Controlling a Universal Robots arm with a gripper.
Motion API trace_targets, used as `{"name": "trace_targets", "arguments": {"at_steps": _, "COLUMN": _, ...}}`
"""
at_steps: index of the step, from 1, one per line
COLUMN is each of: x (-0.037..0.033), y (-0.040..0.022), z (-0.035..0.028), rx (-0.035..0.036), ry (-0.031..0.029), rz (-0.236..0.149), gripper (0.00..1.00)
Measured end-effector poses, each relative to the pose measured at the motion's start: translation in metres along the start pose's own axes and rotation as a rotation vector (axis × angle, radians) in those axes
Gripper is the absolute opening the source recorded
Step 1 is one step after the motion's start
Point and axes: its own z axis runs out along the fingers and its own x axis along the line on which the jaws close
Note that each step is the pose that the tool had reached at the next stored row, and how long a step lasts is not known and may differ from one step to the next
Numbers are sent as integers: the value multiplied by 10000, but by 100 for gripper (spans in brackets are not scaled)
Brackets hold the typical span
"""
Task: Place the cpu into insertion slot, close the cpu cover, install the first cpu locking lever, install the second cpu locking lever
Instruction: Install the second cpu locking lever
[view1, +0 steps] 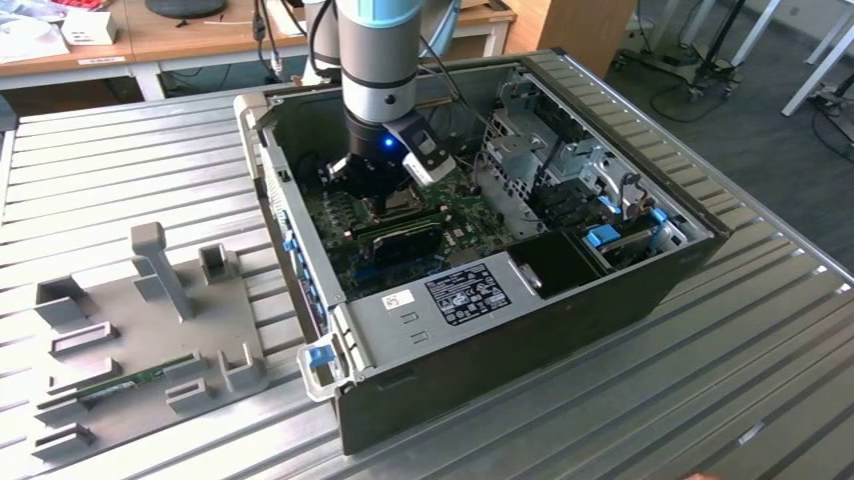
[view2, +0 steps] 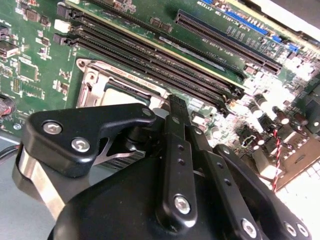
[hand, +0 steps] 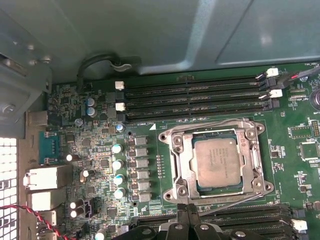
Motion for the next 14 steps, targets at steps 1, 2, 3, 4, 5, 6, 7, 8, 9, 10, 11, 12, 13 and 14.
{"name": "trace_targets", "arguments": {"at_steps": 1, "x": 0, "y": 0, "z": 0, "rx": 0, "ry": 0, "rz": 0, "gripper": 10}}
{"name": "trace_targets", "arguments": {"at_steps": 2, "x": 0, "y": 0, "z": 1, "rx": -1, "ry": 0, "rz": 0, "gripper": 10}}
{"name": "trace_targets", "arguments": {"at_steps": 3, "x": 0, "y": 0, "z": 1, "rx": 0, "ry": 0, "rz": 0, "gripper": 10}}
{"name": "trace_targets", "arguments": {"at_steps": 4, "x": 0, "y": 0, "z": 2, "rx": -1, "ry": -1, "rz": 0, "gripper": 10}}
{"name": "trace_targets", "arguments": {"at_steps": 5, "x": 2, "y": 0, "z": 5, "rx": -3, "ry": -2, "rz": 0, "gripper": 10}}
{"name": "trace_targets", "arguments": {"at_steps": 6, "x": 4, "y": -1, "z": 9, "rx": -3, "ry": -3, "rz": 1, "gripper": 10}}
{"name": "trace_targets", "arguments": {"at_steps": 7, "x": 5, "y": -1, "z": 12, "rx": -1, "ry": -1, "rz": 1, "gripper": 10}}
{"name": "trace_targets", "arguments": {"at_steps": 8, "x": 7, "y": -2, "z": 15, "rx": -1, "ry": 0, "rz": 0, "gripper": 10}}
{"name": "trace_targets", "arguments": {"at_steps": 9, "x": 9, "y": -3, "z": 19, "rx": -1, "ry": 0, "rz": 0, "gripper": 10}}
{"name": "trace_targets", "arguments": {"at_steps": 10, "x": 10, "y": -3, "z": 22, "rx": 0, "ry": 1, "rz": 0, "gripper": 10}}
{"name": "trace_targets", "arguments": {"at_steps": 11, "x": 12, "y": -3, "z": 25, "rx": 0, "ry": 2, "rz": 1, "gripper": 10}}
{"name": "trace_targets", "arguments": {"at_steps": 12, "x": 15, "y": -4, "z": 29, "rx": 0, "ry": 1, "rz": 1, "gripper": 10}}
{"name": "trace_targets", "arguments": {"at_steps": 13, "x": 19, "y": -5, "z": 33, "rx": 0, "ry": 2, "rz": 1, "gripper": 10}}
{"name": "trace_targets", "arguments": {"at_steps": 14, "x": 23, "y": -6, "z": 37, "rx": 0, "ry": 2, "rz": 1, "gripper": 10}}
